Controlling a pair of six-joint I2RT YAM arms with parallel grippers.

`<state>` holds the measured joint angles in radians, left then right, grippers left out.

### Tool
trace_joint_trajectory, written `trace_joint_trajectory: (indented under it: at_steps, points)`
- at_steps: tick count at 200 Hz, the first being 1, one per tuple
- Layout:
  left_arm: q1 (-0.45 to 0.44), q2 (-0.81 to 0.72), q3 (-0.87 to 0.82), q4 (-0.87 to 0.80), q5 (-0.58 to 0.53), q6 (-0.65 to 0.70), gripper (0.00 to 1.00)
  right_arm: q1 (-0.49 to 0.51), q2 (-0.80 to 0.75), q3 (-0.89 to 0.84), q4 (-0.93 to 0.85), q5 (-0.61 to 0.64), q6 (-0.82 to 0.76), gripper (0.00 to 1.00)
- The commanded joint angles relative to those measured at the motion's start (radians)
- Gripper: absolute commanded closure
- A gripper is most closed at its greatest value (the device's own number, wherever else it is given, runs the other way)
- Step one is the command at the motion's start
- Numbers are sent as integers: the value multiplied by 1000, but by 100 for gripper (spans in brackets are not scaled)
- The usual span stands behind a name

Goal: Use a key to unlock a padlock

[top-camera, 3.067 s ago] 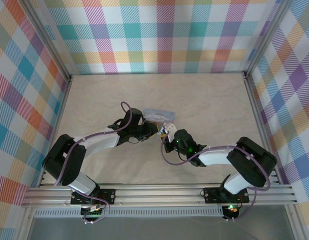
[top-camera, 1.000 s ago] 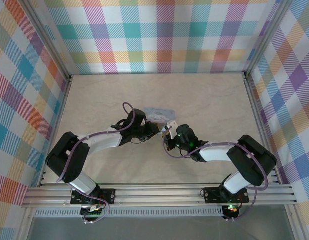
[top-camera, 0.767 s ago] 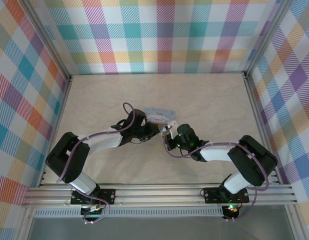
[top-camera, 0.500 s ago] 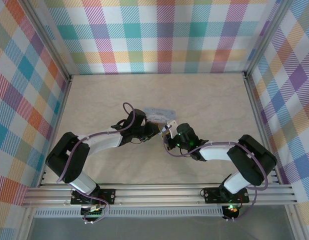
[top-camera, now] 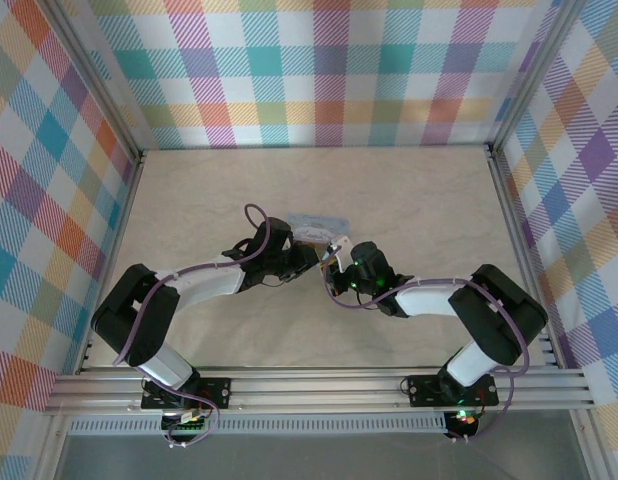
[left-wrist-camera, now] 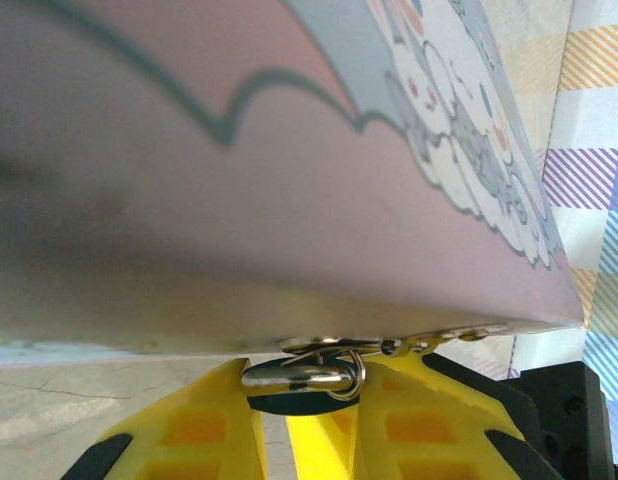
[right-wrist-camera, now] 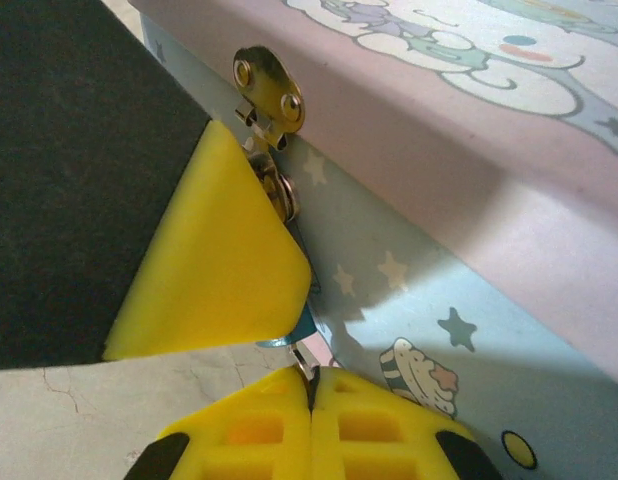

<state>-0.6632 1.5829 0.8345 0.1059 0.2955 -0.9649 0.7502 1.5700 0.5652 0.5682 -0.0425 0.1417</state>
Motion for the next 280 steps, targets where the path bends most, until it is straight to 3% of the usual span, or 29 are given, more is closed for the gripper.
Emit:
trace_joint_trajectory:
  at_steps: [1, 64, 142, 188, 280]
  points:
    - [-70, 12, -5, -41, 205, -4, 86, 5, -25, 103, 308, -43, 5, 100]
    - [-69, 27, -3, -13, 209, -8, 86, 5, -51, 51, 228, -10, 32, 100]
    - [-72, 118, -52, 135, 235, -58, 84, 5, -81, -109, 158, -4, 115, 100]
    - [-73, 117, -67, 159, 227, -51, 62, 6, -77, -152, 141, -2, 167, 100]
    - [-24, -75, -132, 68, 162, -11, 34, 11, -85, -158, 78, -31, 225, 100]
